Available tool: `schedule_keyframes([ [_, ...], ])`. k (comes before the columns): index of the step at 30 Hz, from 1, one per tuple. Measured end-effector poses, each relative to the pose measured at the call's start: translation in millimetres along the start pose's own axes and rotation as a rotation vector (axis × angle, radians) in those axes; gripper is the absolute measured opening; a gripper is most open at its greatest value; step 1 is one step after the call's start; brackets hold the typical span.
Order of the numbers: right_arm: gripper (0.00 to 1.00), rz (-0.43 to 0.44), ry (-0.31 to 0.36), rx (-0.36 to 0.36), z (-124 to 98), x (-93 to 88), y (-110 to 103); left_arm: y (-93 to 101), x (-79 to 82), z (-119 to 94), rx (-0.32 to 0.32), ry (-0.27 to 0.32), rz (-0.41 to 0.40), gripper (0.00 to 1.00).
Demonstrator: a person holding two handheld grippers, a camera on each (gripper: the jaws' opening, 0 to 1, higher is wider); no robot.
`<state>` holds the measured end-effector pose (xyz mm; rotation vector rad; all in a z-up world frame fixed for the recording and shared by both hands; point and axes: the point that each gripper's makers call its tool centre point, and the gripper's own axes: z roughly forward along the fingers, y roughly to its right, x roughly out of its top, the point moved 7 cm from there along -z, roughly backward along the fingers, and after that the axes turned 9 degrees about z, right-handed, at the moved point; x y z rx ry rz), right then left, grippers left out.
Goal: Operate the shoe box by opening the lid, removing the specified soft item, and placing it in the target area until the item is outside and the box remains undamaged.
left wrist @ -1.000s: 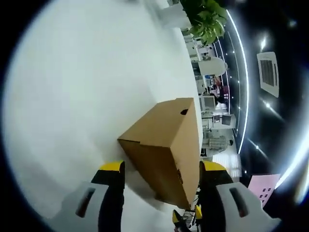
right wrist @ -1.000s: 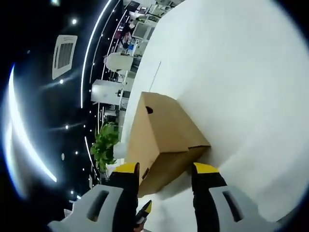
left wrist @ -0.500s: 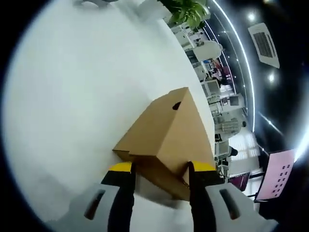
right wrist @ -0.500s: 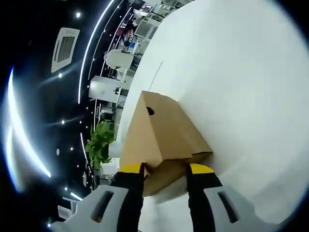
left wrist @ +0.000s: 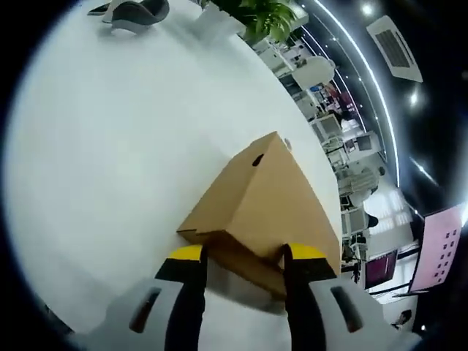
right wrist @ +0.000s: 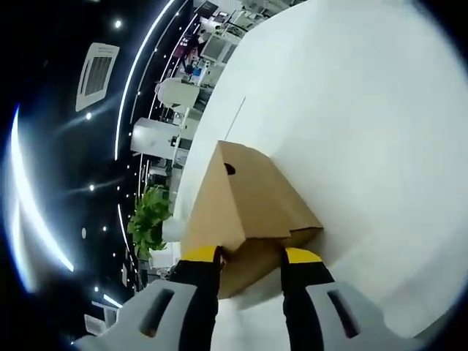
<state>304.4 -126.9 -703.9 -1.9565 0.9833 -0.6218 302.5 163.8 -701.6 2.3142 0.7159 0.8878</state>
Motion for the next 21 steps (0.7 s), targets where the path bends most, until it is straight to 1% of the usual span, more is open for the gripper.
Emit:
schedule_keyframes([
  [2, 0.29, 0.007, 0.004, -0.002, -1.1, 0.0, -1.2, -0.6, -0.2, -0.2, -0.001, -0.003, 0.008, 0.41],
  [3, 0.29, 0.028, 0.003, 0.001, -1.4, 0.4, -2.1, -0.3, 0.0, -0.9, -0.004, -0.003, 0.011, 0.41],
  [5, 0.29, 0.025, 0.005, 0.001, -2.3, 1.5, -2.4, 0.3, 0.4, -2.7, -0.008, -0.002, 0.016, 0.41],
  [8, 0.28, 0.044, 0.015, -0.002, -5.2, 2.8, -6.2, 5.2, 1.0, -9.1, -0.013, 0.009, 0.036, 0.41],
  [12, 0.27, 0.071, 0.018, 0.006, -9.5, 4.7, -9.4, 9.5, 2.6, -11.7, 0.005, 0.021, 0.040, 0.41],
  [15, 0.27, 0.084, 0.031, -0.004, -12.7, 4.5, -16.1, 14.4, 3.6, -14.6, 0.019, 0.027, 0.038, 0.42],
  [16, 0.27, 0.089, 0.037, -0.006, -13.9, 4.0, -19.3, 15.0, 4.7, -15.2, 0.013, 0.032, 0.035, 0.42],
  [17, 0.27, 0.087, 0.043, -0.004, -14.9, 4.4, -21.9, 15.9, 5.7, -15.3, -0.008, 0.038, 0.025, 0.43],
  [18, 0.27, 0.079, 0.056, 0.004, -15.8, 5.7, -24.3, 16.9, 6.6, -15.2, -0.027, 0.027, 0.010, 0.43],
  [21, 0.27, 0.095, 0.067, -0.005, -16.0, 5.5, -26.4, 19.1, 8.5, -16.7, -0.024, 0.026, 0.004, 0.43],
])
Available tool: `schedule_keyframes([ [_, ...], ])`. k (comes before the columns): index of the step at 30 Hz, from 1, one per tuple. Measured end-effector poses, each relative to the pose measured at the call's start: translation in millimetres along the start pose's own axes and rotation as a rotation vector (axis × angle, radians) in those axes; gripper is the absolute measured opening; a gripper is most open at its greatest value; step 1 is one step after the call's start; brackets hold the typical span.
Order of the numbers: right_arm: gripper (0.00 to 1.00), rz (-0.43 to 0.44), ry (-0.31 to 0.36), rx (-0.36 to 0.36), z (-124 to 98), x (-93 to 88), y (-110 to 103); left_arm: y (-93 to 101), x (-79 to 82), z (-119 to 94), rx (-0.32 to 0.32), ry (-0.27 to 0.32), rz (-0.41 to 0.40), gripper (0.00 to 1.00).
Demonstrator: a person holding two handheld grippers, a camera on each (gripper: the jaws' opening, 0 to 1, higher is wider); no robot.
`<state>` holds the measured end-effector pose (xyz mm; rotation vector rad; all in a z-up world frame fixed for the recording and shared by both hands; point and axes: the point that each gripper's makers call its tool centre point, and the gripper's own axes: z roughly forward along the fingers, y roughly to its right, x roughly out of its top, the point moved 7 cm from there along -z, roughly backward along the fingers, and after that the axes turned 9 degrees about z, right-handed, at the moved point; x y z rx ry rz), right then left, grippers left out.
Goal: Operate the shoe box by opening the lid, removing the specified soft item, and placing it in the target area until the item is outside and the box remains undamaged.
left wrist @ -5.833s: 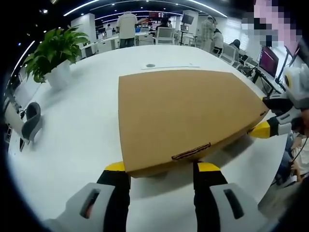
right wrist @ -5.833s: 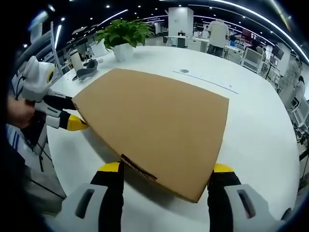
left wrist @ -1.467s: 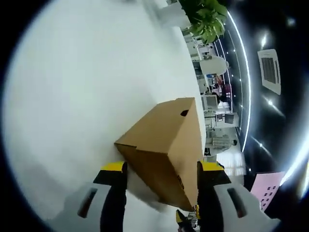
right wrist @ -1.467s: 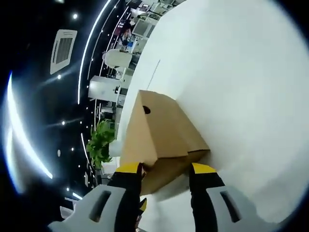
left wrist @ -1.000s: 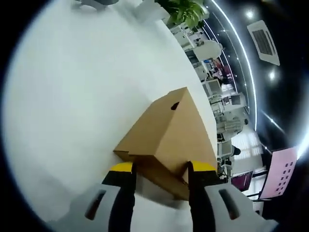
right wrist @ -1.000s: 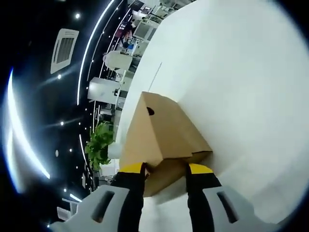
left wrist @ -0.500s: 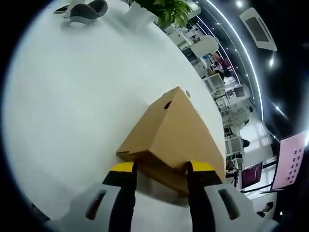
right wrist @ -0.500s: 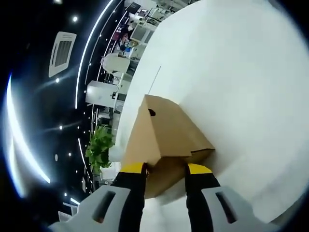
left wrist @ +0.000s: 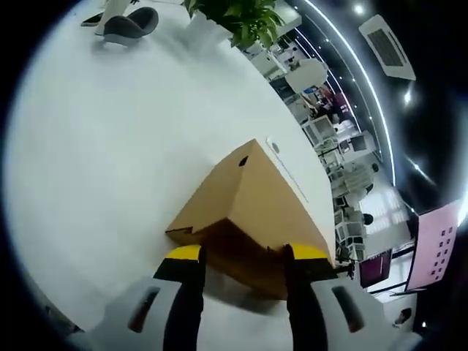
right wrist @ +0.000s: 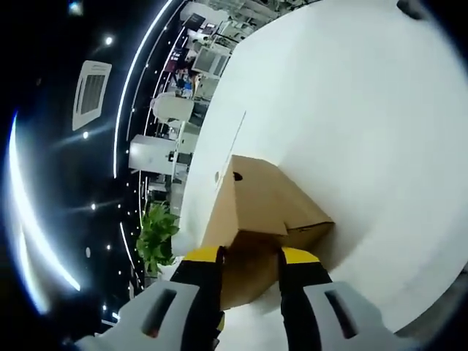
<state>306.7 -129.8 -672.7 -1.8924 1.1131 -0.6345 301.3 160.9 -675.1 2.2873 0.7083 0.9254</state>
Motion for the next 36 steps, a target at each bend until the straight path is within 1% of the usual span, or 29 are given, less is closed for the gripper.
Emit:
schedule_keyframes([
  [4, 0.27, 0.011, 0.009, 0.006, -2.1, -0.1, -3.6, 3.0, 2.0, -1.6, -0.008, -0.001, -0.021, 0.43],
  [7, 0.26, 0.040, 0.010, 0.023, -4.1, 0.8, -4.9, 6.4, 3.8, -2.9, -0.017, 0.003, -0.040, 0.43],
  [10, 0.26, 0.054, -0.003, 0.027, -4.7, 1.7, -5.3, 6.8, 4.2, -2.9, -0.014, 0.000, -0.043, 0.43],
  [14, 0.25, 0.065, -0.023, 0.038, -6.7, 4.0, -8.5, 4.6, 3.8, -2.0, -0.043, -0.002, -0.069, 0.43],
  [19, 0.25, 0.065, -0.019, 0.033, -7.4, 1.8, -9.7, 7.4, 4.1, -2.2, -0.035, -0.014, -0.064, 0.42],
  [21, 0.25, 0.078, -0.020, 0.030, -7.3, 1.9, -10.5, 7.4, 4.5, -1.6, -0.031, -0.014, -0.061, 0.43],
  [25, 0.26, 0.047, -0.018, 0.024, -7.7, 2.9, -15.0, 7.3, 4.2, -1.4, -0.030, -0.017, -0.066, 0.43],
  [26, 0.26, 0.015, -0.020, 0.025, -7.7, 3.4, -15.6, 7.9, 4.3, -1.3, -0.033, -0.017, -0.069, 0.44],
  [30, 0.26, -0.003, -0.018, 0.027, -7.7, 4.7, -18.1, 9.5, 4.4, -1.1, -0.042, -0.017, -0.087, 0.46],
  [36, 0.26, 0.000, -0.025, 0.043, -10.1, 5.1, -19.7, 10.6, 5.1, -2.6, -0.049, -0.013, -0.110, 0.48],
])
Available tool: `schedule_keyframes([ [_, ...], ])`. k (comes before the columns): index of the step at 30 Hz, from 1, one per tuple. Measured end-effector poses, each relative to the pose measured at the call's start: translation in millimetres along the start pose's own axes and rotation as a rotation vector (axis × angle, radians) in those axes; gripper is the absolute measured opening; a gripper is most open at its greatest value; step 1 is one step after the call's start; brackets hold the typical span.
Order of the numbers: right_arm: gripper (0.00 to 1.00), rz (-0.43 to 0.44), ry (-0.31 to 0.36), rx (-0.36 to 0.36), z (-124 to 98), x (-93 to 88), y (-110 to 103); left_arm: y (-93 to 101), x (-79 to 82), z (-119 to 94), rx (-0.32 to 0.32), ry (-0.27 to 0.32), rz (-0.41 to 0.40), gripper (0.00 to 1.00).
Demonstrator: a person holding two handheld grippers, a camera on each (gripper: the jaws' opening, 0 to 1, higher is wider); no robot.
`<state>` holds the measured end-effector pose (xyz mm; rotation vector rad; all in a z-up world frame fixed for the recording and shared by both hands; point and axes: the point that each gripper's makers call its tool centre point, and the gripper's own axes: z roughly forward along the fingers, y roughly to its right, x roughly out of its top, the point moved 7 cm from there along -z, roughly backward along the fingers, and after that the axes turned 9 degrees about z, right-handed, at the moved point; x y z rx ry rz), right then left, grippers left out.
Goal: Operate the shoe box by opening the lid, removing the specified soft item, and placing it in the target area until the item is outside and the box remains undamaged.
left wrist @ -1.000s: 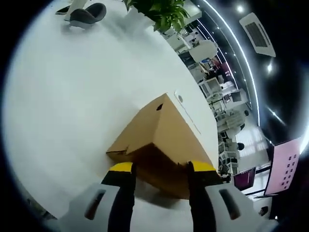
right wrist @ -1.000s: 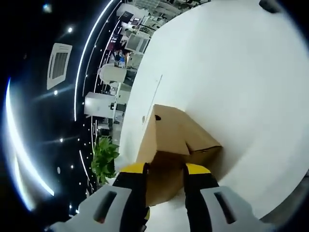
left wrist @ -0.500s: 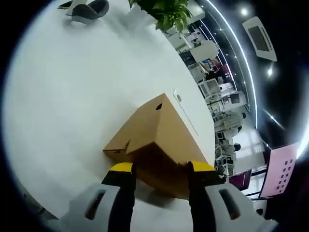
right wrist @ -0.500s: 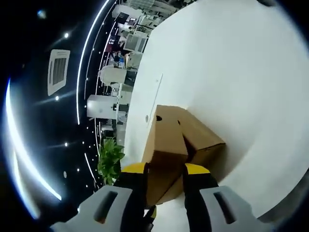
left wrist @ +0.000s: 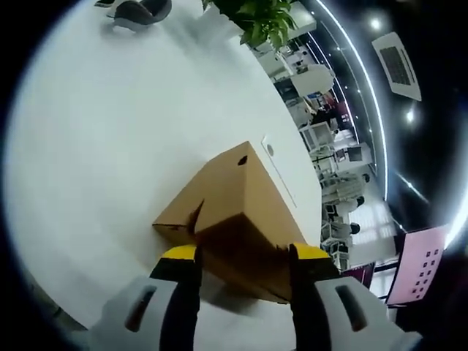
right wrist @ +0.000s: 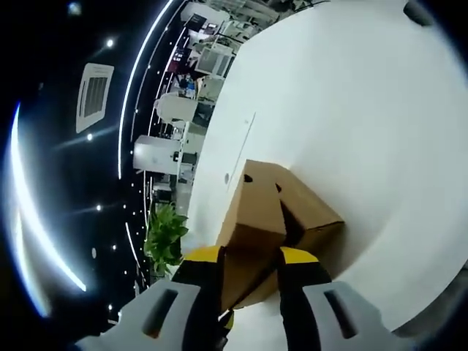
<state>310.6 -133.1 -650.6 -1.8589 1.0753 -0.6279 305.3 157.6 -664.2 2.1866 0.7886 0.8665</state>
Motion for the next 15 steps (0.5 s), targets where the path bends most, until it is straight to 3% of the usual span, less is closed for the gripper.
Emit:
schedule_keyframes([
  [7, 0.25, 0.008, -0.007, 0.028, -2.0, 0.6, -3.6, 5.7, 2.0, -1.6, -0.019, 0.010, -0.026, 0.46],
  [10, 0.23, -0.031, -0.013, 0.025, -1.7, 1.0, -5.5, 8.3, 2.9, -1.1, -0.044, 0.014, -0.045, 0.46],
  [13, 0.20, -0.141, -0.019, 0.022, -2.0, 1.1, -5.8, 12.1, 3.8, -0.6, -0.070, 0.011, -0.044, 0.46],
  [15, 0.19, -0.145, -0.020, 0.031, -1.4, -0.5, -6.8, 14.8, 3.8, -0.9, -0.078, 0.009, -0.032, 0.45],
])
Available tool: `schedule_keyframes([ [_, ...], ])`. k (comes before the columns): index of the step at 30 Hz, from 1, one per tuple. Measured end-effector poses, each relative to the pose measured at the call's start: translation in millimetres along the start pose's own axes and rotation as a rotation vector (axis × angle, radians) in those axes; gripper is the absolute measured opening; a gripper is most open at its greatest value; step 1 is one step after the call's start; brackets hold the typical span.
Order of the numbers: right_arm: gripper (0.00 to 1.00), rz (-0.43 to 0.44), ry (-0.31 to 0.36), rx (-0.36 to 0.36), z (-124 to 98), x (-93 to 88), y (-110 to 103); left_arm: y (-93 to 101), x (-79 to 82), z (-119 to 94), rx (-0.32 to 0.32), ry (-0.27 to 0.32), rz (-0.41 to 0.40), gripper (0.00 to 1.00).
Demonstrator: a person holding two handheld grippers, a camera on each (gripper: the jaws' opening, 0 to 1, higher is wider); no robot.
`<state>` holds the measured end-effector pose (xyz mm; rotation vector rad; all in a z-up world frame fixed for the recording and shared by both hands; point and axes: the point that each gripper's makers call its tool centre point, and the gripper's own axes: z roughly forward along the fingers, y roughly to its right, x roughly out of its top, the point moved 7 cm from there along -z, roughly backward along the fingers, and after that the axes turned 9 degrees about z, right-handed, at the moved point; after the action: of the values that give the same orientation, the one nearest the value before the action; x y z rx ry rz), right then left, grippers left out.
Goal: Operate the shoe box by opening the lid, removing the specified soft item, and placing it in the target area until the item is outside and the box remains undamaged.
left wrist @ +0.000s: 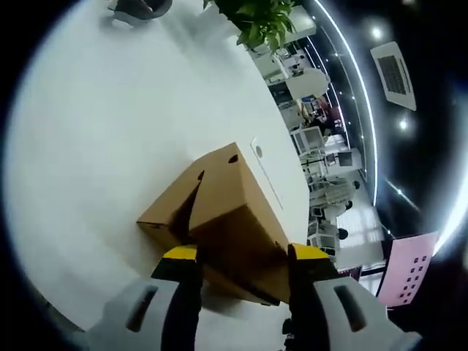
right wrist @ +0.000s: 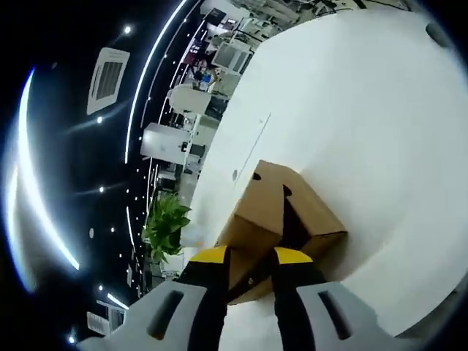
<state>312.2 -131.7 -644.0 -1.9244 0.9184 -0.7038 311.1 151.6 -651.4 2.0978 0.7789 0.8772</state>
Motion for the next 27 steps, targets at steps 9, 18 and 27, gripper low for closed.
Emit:
schedule_keyframes([
  [9, 0.22, -0.092, -0.009, 0.016, 1.0, -5.4, 0.5, 0.0, -1.5, 0.0, -0.018, 0.002, 0.021, 0.44],
  [18, 0.32, -0.362, -0.028, 0.039, 1.4, -10.0, -10.1, 7.7, 6.9, -0.2, -0.062, 0.020, 0.033, 0.51],
  [27, 0.52, -0.655, -0.041, -0.007, 1.6, -16.2, -13.8, 10.9, 8.3, -1.7, -0.093, 0.031, 0.057, 0.55],
])
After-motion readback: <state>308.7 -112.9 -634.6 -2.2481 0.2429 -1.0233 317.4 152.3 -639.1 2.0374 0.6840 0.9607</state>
